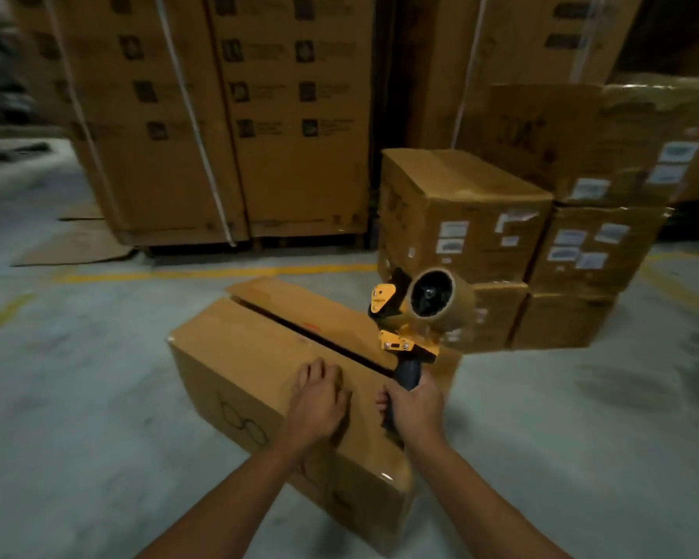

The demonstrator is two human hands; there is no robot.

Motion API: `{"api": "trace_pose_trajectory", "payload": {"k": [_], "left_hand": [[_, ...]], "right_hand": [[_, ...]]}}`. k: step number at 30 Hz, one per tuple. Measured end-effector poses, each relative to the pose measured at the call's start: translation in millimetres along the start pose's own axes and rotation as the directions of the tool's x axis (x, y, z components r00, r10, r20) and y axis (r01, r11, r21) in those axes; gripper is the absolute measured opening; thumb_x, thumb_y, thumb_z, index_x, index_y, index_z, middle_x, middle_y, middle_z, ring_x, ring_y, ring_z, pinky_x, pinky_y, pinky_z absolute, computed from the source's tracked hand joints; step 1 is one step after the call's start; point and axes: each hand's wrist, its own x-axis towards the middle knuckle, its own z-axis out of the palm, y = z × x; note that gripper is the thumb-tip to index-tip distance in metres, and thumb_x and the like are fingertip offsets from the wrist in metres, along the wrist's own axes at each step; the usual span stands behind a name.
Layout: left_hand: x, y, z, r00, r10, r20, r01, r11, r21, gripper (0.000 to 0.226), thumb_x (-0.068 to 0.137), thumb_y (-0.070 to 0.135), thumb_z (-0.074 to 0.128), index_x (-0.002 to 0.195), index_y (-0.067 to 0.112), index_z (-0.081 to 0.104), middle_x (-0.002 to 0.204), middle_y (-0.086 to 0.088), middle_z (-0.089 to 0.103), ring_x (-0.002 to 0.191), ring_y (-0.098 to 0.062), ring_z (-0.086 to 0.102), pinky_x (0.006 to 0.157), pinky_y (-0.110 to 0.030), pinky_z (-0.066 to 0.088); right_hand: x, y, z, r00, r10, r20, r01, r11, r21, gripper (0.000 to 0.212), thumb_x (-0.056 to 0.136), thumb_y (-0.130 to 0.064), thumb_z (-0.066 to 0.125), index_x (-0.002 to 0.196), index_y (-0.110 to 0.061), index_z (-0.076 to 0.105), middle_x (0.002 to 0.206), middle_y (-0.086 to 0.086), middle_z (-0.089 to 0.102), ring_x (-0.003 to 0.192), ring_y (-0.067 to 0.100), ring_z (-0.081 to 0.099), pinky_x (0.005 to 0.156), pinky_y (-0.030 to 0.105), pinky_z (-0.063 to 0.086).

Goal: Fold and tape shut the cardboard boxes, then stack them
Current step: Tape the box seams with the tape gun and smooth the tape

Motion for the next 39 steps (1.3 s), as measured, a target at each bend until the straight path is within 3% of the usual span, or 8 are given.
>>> {"api": "trace_pose_trajectory", "payload": {"k": [5,13,19,22,25,28,35,39], "left_hand": [[40.2,-79.7,-9.0,0.997,-0.079,-0.013,0.080,0.997,0.024,0.070,0.103,0.058,0.019,0.159,0.017,0.009,0.167,-0.011,0.001,0.153,-0.031,0.000,0.123,-0.045,0.003],[132.9,-190.6,-35.0,0.921,-0.337,-0.195,0.325,0.941,-0.094,0.085,0.094,0.072,0.011,0.159,0.020,-0.005,0.165,-0.021,0.001,0.152,-0.038,-0.001,0.122,-0.057,0.001],[187.1,-218.8,-47.1,0.902,-0.364,-0.232,0.351,0.931,-0.100,0.090,0.087,0.083,0.009,0.157,0.031,-0.013,0.166,-0.018,0.001,0.151,-0.042,0.008,0.115,-0.067,0.003],[196.6,-226.0,-50.2,0.871,-0.432,-0.234,0.372,0.891,-0.261,0.074,0.096,0.071,0.016,0.158,0.034,0.001,0.163,-0.017,0.017,0.144,-0.042,0.030,0.114,-0.065,0.016],[192.9,-227.4,-46.9,0.913,-0.380,-0.151,0.383,0.924,-0.011,0.068,0.095,0.068,0.028,0.153,0.032,0.026,0.149,-0.014,0.042,0.132,-0.038,0.041,0.108,-0.056,0.027],[173.4,-228.7,-44.2,0.908,-0.386,-0.163,0.397,0.917,0.045,0.060,0.093,0.064,0.033,0.141,0.028,0.040,0.134,-0.013,0.051,0.122,-0.036,0.045,0.102,-0.053,0.032],[47.7,-200.6,-44.0,0.814,-0.536,-0.225,0.551,0.835,0.003,0.054,0.095,0.060,0.034,0.128,0.020,0.046,0.125,-0.015,0.053,0.116,-0.038,0.048,0.095,-0.052,0.036],[-31.0,-174.5,-43.4,0.740,-0.630,-0.235,0.634,0.770,-0.068,0.053,0.095,0.058,0.038,0.128,0.018,0.046,0.125,-0.016,0.053,0.117,-0.038,0.048,0.094,-0.052,0.037]], "right_hand": [[12.8,2.4,70.4,0.996,-0.011,0.086,0.022,0.992,-0.122,0.011,0.094,-0.012,0.066,0.099,-0.019,0.060,0.071,0.006,0.073,0.061,0.017,0.070,0.070,0.044,0.060],[53.7,2.4,132.8,0.981,-0.020,0.193,0.053,0.985,-0.167,0.022,0.091,-0.002,0.062,0.097,-0.023,0.061,0.070,0.012,0.071,0.060,0.023,0.066,0.068,0.049,0.058],[67.6,8.0,144.7,0.984,-0.077,0.162,0.096,0.989,-0.114,0.017,0.088,0.000,0.064,0.095,-0.016,0.063,0.068,0.011,0.071,0.056,0.023,0.065,0.060,0.039,0.057],[70.8,13.7,147.3,0.986,-0.066,0.150,0.081,0.993,-0.091,0.016,0.088,0.000,0.063,0.095,-0.015,0.062,0.067,0.013,0.070,0.055,0.024,0.064,0.058,0.040,0.056],[71.8,12.9,146.7,0.988,0.028,0.153,-0.023,0.999,-0.034,0.011,0.089,0.000,0.062,0.095,-0.009,0.062,0.068,0.018,0.068,0.054,0.024,0.060,0.055,0.036,0.051],[70.1,9.6,137.1,0.971,0.166,0.171,-0.171,0.985,0.015,0.012,0.085,-0.001,0.068,0.095,0.000,0.061,0.064,0.017,0.064,0.053,0.025,0.058,0.051,0.034,0.048],[28.1,5.2,79.1,0.891,0.221,0.398,-0.164,0.971,-0.172,0.022,0.087,0.001,0.064,0.107,-0.002,0.058,0.070,0.016,0.064,0.058,0.025,0.059,0.052,0.033,0.049],[0.1,-0.8,52.5,0.843,0.228,0.487,-0.122,0.963,-0.239,0.027,0.092,-0.017,0.071,0.113,-0.005,0.059,0.070,0.014,0.063,0.056,0.024,0.059,0.051,0.033,0.050]]}}
